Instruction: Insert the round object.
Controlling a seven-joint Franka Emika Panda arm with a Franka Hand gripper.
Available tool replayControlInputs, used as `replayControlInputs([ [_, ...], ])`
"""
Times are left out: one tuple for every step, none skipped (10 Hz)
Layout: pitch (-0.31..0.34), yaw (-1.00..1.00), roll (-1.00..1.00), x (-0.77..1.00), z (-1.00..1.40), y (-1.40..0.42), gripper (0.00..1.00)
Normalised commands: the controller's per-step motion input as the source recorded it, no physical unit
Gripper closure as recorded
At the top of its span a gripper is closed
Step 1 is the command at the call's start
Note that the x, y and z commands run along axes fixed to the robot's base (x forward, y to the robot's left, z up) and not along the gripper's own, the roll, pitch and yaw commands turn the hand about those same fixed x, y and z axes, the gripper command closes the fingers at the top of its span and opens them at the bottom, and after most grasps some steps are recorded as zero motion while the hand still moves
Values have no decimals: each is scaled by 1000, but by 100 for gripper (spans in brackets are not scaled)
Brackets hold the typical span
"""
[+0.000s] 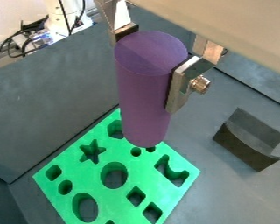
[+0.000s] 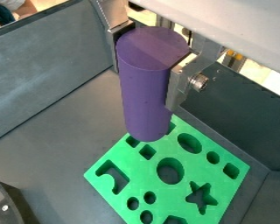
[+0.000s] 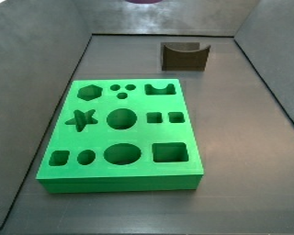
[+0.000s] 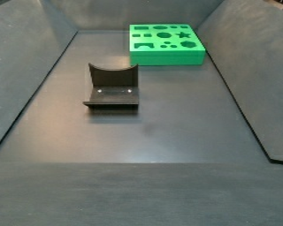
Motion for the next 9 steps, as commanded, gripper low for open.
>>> replayControlInputs([
  [0,117,11,-177,-1000,0,100],
  [0,94,7,-183,-1000,-37,100],
  [0,51,19,-169,-1000,-177,100],
  [-91,123,89,-151,-1000,-306,100],
  [-99,86,189,-180,-946,-329,100],
  [-110,40,140,-117,-966,-449,100],
  [-100,9,80,-157,-1000,-380,100],
  [-66,17,39,-206,-1000,-391,100],
  [-63,9,61,-203,-1000,-214,100],
])
